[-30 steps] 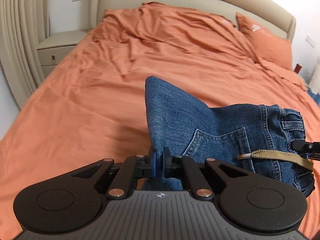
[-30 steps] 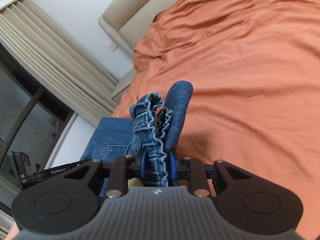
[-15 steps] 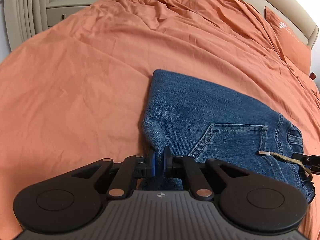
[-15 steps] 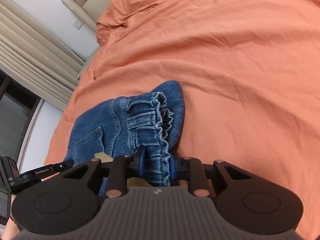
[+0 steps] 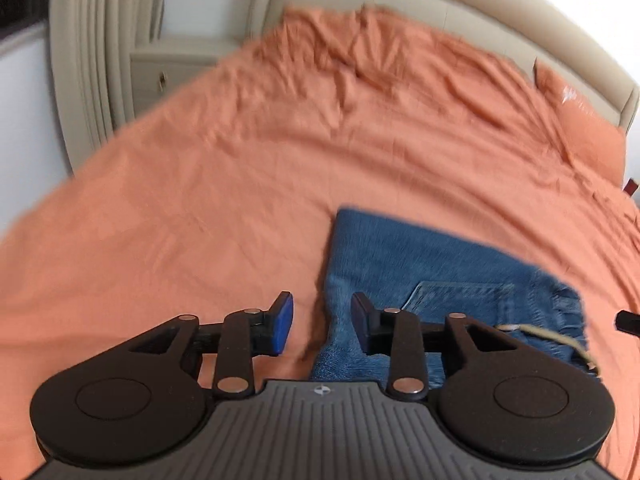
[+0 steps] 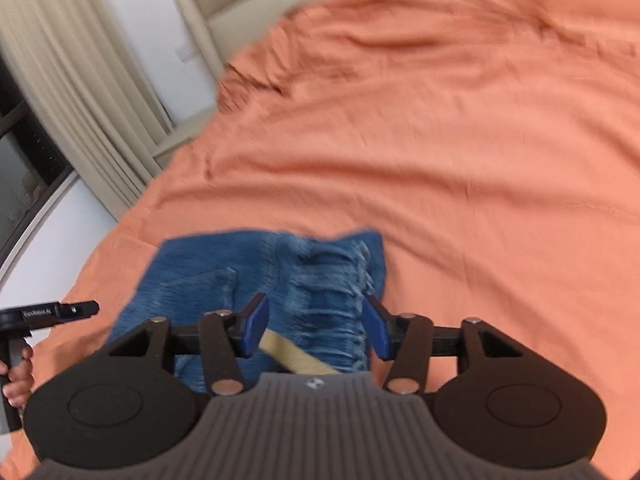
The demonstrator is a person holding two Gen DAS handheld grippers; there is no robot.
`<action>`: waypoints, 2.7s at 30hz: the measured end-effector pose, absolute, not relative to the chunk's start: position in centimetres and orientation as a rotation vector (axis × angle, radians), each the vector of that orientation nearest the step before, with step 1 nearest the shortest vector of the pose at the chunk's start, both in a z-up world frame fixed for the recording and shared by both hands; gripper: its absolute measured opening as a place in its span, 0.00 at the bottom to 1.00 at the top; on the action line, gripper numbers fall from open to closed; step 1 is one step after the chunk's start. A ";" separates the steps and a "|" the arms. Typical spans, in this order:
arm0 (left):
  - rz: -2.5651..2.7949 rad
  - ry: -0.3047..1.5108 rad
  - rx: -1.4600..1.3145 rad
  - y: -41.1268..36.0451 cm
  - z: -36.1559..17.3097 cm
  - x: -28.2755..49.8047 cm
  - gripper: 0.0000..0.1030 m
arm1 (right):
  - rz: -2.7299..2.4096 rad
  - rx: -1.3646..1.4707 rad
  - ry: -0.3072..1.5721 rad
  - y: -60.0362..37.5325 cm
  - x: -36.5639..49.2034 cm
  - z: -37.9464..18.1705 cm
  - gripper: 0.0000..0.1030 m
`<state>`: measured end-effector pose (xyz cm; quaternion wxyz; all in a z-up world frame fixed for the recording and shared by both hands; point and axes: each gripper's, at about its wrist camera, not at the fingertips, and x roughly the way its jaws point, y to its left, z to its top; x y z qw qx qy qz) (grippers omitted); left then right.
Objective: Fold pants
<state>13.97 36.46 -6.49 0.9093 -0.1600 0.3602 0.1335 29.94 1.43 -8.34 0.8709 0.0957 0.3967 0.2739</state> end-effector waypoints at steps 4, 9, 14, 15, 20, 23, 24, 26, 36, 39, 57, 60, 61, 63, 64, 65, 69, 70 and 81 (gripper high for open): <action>0.326 0.624 -0.244 34.8 -2.2 9.1 0.46 | 0.598 0.146 0.685 0.6 25.4 -3.4 0.61; 0.424 0.486 -0.088 30.9 1.7 2.0 0.67 | 0.593 0.087 0.527 -1.4 18.9 1.5 0.74; 0.423 0.405 -0.093 27.0 3.4 -3.9 0.80 | 0.578 0.027 0.445 -3.0 12.1 3.8 0.78; 0.421 0.403 -0.089 25.8 3.5 -4.8 0.83 | 0.575 0.018 0.434 -3.3 10.8 4.0 0.78; 0.415 0.441 -0.079 20.4 3.2 -6.6 0.85 | 0.545 -0.024 0.403 -3.3 5.1 3.7 0.79; 0.393 0.472 -0.083 18.0 2.0 -6.6 0.85 | 0.514 -0.024 0.425 -3.0 2.7 2.3 0.79; 0.392 0.487 -0.072 17.1 1.5 -6.3 0.85 | 0.517 -0.030 0.440 -2.9 2.2 1.7 0.79; 0.394 0.521 -0.048 15.7 0.5 -5.8 0.85 | 0.518 -0.041 0.470 -2.8 1.3 0.5 0.79; 0.364 0.634 -0.049 13.4 -4.3 -4.2 0.85 | 0.472 -0.102 0.514 -2.0 0.3 -4.1 0.79; 0.375 0.658 -0.057 13.6 -4.8 -4.1 0.85 | 0.470 -0.106 0.506 -1.9 0.1 -4.8 0.79; 0.373 0.663 -0.078 14.1 -5.2 -4.4 0.83 | 0.456 -0.112 0.503 -1.7 -0.6 -5.1 0.79; 0.373 0.664 -0.078 14.0 -5.2 -4.4 0.83 | 0.458 -0.106 0.506 -1.8 -0.5 -5.1 0.79; 0.373 0.664 -0.079 14.0 -5.2 -4.4 0.83 | 0.456 -0.105 0.507 -1.9 -0.5 -5.1 0.79; 0.371 0.665 -0.077 14.1 -5.2 -4.4 0.83 | 0.455 -0.104 0.506 -2.0 -0.6 -5.0 0.79; 0.371 0.666 -0.076 14.0 -5.2 -4.3 0.83 | 0.453 -0.104 0.504 -2.0 -0.6 -5.0 0.79; 0.372 0.666 -0.074 13.9 -5.2 -4.3 0.83 | 0.452 -0.104 0.502 -2.0 -0.6 -5.0 0.79; 0.372 0.668 -0.078 13.9 -5.3 -4.3 0.83 | 0.453 -0.102 0.501 -2.1 -0.6 -5.0 0.79; 0.371 0.668 -0.077 13.8 -5.3 -4.3 0.83 | 0.454 -0.103 0.501 -2.1 -0.6 -5.0 0.79; 0.367 0.677 -0.067 13.6 -5.5 -4.2 0.81 | 0.442 -0.091 0.508 -2.2 -0.4 -5.2 0.79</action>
